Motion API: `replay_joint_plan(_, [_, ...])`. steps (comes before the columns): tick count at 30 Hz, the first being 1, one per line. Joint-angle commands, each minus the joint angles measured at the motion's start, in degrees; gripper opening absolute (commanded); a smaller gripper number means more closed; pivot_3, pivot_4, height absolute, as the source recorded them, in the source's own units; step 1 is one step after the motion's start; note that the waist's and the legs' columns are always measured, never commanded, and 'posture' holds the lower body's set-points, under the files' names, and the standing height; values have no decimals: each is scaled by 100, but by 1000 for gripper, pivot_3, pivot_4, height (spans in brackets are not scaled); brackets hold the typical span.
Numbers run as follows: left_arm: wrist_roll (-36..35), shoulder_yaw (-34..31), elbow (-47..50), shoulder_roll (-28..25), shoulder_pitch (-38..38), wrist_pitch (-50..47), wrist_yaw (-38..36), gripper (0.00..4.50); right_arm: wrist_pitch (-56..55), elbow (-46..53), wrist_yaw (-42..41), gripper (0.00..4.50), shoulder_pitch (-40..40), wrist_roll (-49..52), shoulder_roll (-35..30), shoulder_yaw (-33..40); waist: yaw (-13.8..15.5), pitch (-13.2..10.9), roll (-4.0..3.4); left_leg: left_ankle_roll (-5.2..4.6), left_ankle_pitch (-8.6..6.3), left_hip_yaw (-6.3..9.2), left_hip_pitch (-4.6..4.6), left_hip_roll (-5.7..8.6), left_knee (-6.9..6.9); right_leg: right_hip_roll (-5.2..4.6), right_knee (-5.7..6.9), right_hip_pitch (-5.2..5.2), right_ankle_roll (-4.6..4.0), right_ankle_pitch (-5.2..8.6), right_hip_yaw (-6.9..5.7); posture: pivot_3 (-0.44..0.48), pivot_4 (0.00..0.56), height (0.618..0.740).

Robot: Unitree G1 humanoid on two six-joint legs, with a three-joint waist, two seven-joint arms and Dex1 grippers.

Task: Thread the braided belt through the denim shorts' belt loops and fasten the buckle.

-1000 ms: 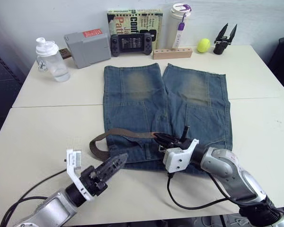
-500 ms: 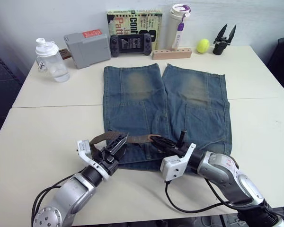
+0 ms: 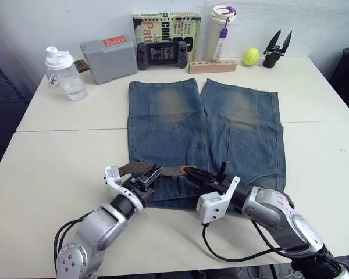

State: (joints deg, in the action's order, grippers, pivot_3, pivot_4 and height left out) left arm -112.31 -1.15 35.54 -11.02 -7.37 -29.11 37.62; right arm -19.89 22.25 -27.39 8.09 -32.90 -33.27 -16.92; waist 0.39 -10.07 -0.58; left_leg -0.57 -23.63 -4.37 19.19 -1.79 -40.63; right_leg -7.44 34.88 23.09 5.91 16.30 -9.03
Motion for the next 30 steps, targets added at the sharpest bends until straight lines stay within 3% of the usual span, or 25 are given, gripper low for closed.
replay_joint_plan(1, [-69, -40, 204, 98, 36, -19, 33, 53, 7, 181, -6, 0, -78, 102, -1, 122, 4, 0, 0, 0, 0, 1, 0, 0, 0, 0, 0, -1, 0, 0, 0, 0, 150, 731])
replay_joint_plan(14, [-69, -190, 127, 111, 86, -156, -115, 53, 709, 391, -351, 0, -294, 782, 169, 210, 93, 0, 0, 0, 0, 6, -2, 0, -1, 1, -11, -12, 0, 0, -4, 0, 150, 731])
replay_joint_plan(18, [-69, -238, 66, 95, 116, -236, -173, 0, 1030, 458, -357, 1403, -282, 1093, 281, 399, 96, 0, 0, 0, 0, 13, -2, 1, -1, 1, -17, -20, 0, 0, -8, 0, 150, 731])
replay_joint_plan(21, [-69, -312, 25, 119, 138, -252, -192, 0, 1127, 508, -469, 2916, -334, 1302, 262, 433, 96, 0, 0, 0, 0, 17, -4, 1, -1, 1, -21, -26, 0, 0, -9, 0, 150, 731])
replay_joint_plan(24, [-69, -514, -55, -244, 108, -428, -317, 0, 1711, 725, -922, 4408, -566, 2447, 188, 889, 101, -1, -1, 0, 0, 27, -1, 1, 1, 2, -25, -28, 0, 0, -9, 0, 150, 731])
replay_joint_plan(30, [-69, -758, -134, -1293, -104, -851, -735, 0, 3693, 1233, -2042, 4466, -940, 5080, -466, 2090, 113, -5, -7, -1, -1, 33, -2, 3, 0, 4, -33, -37, -1, 0, -8, 0, 150, 731])
